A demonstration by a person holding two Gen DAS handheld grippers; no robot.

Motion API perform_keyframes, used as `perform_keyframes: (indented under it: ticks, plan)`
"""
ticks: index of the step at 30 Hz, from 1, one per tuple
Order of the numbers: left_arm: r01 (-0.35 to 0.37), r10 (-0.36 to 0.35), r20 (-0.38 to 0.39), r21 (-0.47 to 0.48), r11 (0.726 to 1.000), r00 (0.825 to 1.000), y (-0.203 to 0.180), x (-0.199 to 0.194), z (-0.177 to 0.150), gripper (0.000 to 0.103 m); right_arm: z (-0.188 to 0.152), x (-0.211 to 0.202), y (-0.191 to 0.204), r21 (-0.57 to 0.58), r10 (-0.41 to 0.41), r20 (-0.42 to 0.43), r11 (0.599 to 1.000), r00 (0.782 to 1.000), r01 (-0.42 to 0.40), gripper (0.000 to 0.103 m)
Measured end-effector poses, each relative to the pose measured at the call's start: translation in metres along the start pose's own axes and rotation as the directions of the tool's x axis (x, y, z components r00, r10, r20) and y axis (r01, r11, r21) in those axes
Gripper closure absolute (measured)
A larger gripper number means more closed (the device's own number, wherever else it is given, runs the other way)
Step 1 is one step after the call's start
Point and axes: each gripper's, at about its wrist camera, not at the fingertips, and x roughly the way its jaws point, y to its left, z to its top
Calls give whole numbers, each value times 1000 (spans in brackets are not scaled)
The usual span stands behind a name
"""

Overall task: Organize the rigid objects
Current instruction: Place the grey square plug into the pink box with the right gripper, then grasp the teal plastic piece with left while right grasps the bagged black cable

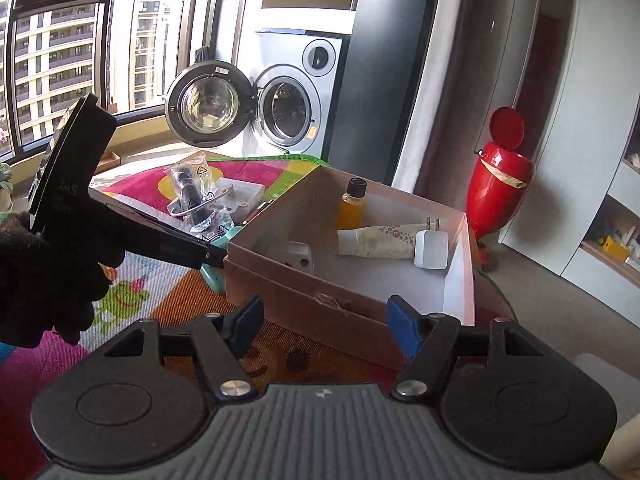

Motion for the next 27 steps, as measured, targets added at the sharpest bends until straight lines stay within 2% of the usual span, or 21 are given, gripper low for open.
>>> perform_keyframes:
  ticks: [5,9,14,19,20,21,24,27]
  plan:
    - [56,-55,-22,18,998,998,13,-36,-30,82,31,10,9,5,67,22,998,998,-67,35]
    - [17,-17,-16,-4,1000,1000,33,-69,-54,82,61,33,27,14,144,2,989,990,-144,35]
    - [-7,7,6,-57,998,1000,51,-89,-67,82,103,87,58,91,252,-77,965,965,-245,35]
    - [15,-11,46,-92,996,999,58,-92,-73,82,124,134,98,92,250,-143,967,957,-239,36]
    - [22,-16,55,-102,995,998,60,-93,-74,82,126,142,105,93,257,-158,965,953,-245,40]
    - [28,-21,64,-110,994,998,61,-93,-75,82,126,147,112,87,273,-168,961,947,-262,47]
    - [45,-33,93,-119,992,995,64,-94,-81,82,117,150,131,16,311,-197,949,930,-314,53]
    - [64,-49,116,-128,990,992,67,-94,-84,81,98,150,156,-161,257,-233,941,938,-298,61]
